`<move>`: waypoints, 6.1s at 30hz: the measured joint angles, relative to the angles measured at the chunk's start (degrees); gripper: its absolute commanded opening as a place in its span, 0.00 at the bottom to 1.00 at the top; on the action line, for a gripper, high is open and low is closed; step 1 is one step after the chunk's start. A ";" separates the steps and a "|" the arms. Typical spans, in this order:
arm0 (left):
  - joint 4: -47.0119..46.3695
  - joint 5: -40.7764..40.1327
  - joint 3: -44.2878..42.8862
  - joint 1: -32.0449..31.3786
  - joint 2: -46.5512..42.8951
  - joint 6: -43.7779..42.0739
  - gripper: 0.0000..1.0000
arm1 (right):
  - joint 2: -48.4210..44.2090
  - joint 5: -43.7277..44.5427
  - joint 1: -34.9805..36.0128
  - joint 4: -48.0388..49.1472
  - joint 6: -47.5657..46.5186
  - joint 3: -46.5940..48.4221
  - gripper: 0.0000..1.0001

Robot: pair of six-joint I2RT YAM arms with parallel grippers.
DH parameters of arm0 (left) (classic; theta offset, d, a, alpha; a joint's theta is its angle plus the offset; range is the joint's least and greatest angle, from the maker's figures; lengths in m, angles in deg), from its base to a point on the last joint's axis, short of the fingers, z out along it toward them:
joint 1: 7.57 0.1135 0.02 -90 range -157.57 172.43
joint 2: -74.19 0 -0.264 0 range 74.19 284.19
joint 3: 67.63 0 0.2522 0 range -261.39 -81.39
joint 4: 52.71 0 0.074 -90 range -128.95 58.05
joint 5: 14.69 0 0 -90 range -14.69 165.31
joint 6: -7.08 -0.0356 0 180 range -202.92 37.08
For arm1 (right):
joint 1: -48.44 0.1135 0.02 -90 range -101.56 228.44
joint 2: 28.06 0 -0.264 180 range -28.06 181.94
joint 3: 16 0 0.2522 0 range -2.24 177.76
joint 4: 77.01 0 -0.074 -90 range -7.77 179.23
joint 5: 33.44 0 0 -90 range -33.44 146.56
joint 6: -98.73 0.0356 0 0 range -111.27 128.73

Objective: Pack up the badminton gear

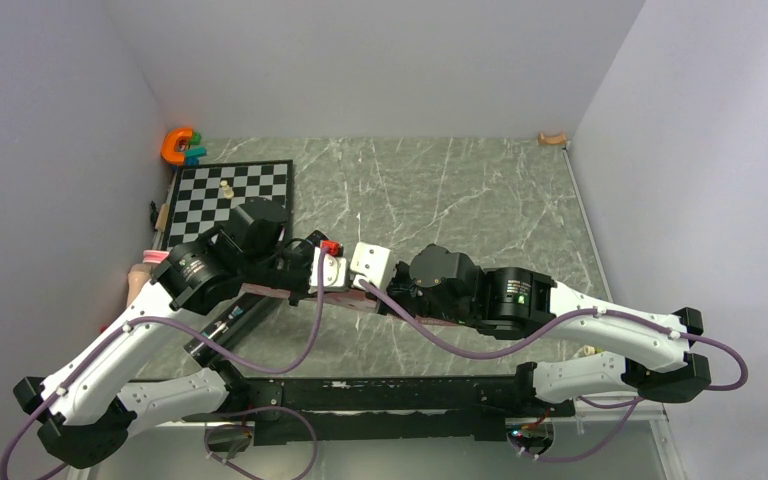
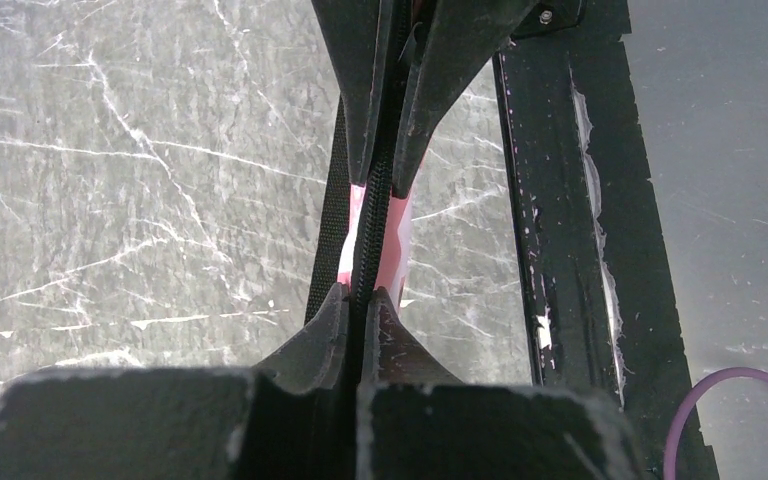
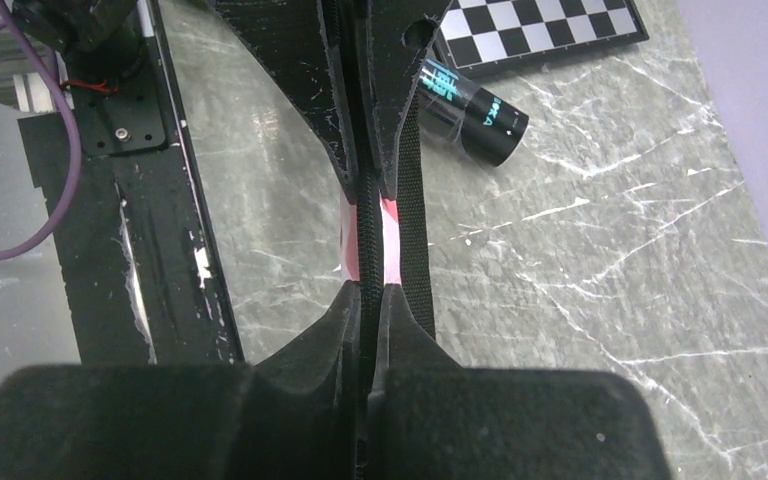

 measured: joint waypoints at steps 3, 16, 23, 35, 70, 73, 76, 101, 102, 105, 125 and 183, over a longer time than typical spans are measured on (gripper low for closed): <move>-0.09 -0.17 0.02 0.00 -0.02 0.20 0.00 | 0.00 0.02 -0.04 0.09 0.04 0.00 0.00; -0.61 -3.21 0.02 1.03 0.76 2.58 0.00 | -8.46 14.73 -1.49 8.74 7.58 -0.04 0.58; -1.38 -4.33 -0.02 4.31 1.22 4.35 0.00 | -17.49 26.38 -3.56 9.60 14.78 2.69 0.74; -1.40 -3.15 -4.57 12.83 3.26 5.97 0.00 | -5.92 -2.34 -52.83 6.25 26.75 8.02 0.72; 7.21 1.09 -8.90 17.00 7.85 -1.25 0.00 | -22.71 -46.62 -89.61 9.22 50.10 -21.44 0.48; 7.34 1.09 -8.35 17.00 7.89 -1.92 0.00 | -24.00 -46.47 -89.61 9.05 50.49 -22.40 0.08; 7.65 1.14 -8.15 17.00 8.11 -2.08 0.00 | -24.98 -46.27 -89.61 8.81 51.89 -23.30 0.00; 7.67 0.94 -8.17 17.00 9.40 -1.36 0.00 | -27.45 -47.45 -82.20 8.61 57.09 -28.17 0.00; 7.74 0.83 -8.17 17.03 9.40 -1.36 0.00 | -27.39 -46.84 -81.20 8.85 57.31 -28.33 0.00; 7.82 0.55 -8.17 17.25 9.40 -1.33 0.00 | -26.71 -44.00 -76.65 9.86 58.18 -28.57 0.00; 10.78 -1.20 -8.17 17.90 9.33 -0.72 0.00 | -23.71 -29.59 -58.58 12.74 59.56 -29.97 0.03; 6.19 1.81 -8.26 17.59 6.78 3.02 0.00 | -14.32 -17.25 -48.87 -4.92 47.30 8.35 0.67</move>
